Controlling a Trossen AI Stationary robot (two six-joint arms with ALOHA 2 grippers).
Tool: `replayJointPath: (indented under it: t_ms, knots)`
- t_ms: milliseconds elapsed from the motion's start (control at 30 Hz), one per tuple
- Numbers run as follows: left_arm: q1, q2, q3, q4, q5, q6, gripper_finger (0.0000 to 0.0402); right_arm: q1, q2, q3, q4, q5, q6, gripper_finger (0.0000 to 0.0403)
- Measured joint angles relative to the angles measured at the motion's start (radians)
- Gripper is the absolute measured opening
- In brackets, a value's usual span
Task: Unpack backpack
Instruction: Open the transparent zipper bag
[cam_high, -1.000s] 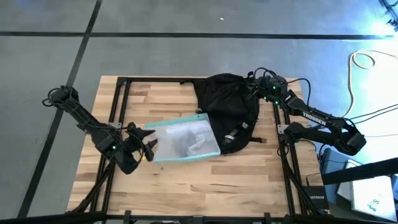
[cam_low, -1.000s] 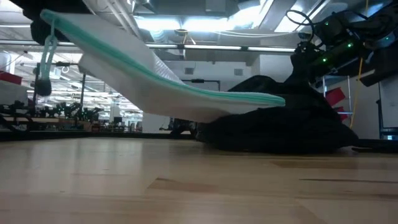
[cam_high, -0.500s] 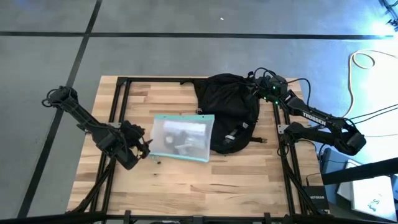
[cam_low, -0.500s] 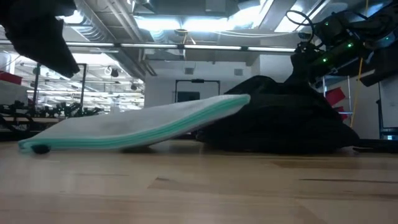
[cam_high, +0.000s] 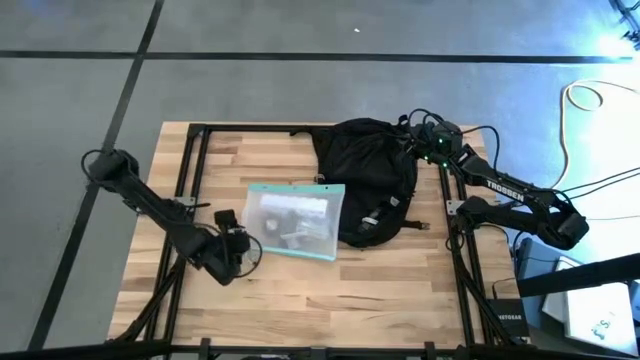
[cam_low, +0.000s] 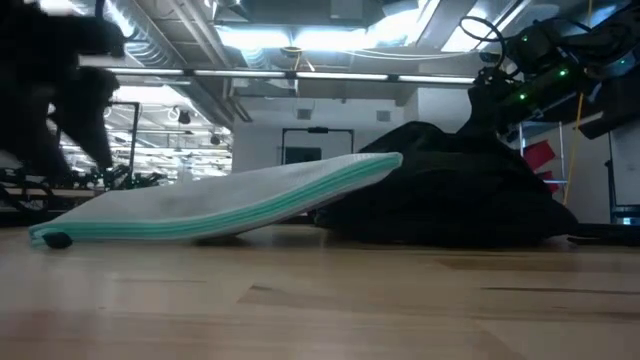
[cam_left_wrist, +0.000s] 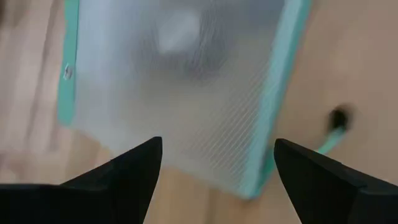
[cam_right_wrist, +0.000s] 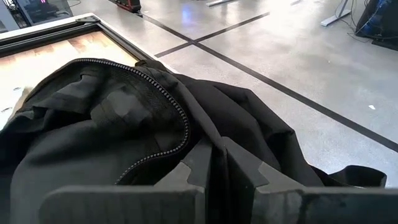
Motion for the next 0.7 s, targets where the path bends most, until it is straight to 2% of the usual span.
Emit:
replayJointPath:
  t_ms: [233,533,633,700]
  knots:
    - [0.021,0.062,0.0,0.012,-0.033,-0.074,0.0295,0.0,-0.046,0.004,-0.02,-0.004,-0.046,0.0014]
    - [0.021,0.062,0.0,0.012,-0.045,-0.152,0.0295,0.001,-0.238,0.031,-0.193,-0.015,-0.024,0.0015]
    - [0.021,0.062,0.0,0.013,-0.055,-0.157,0.0295,0.001,-0.249,0.031,-0.206,-0.038,0.013,0.0031]
    - [0.021,0.062,0.0,0.013,-0.06,-0.159,0.0295,0.001,-0.24,0.031,-0.204,-0.06,0.028,0.0059]
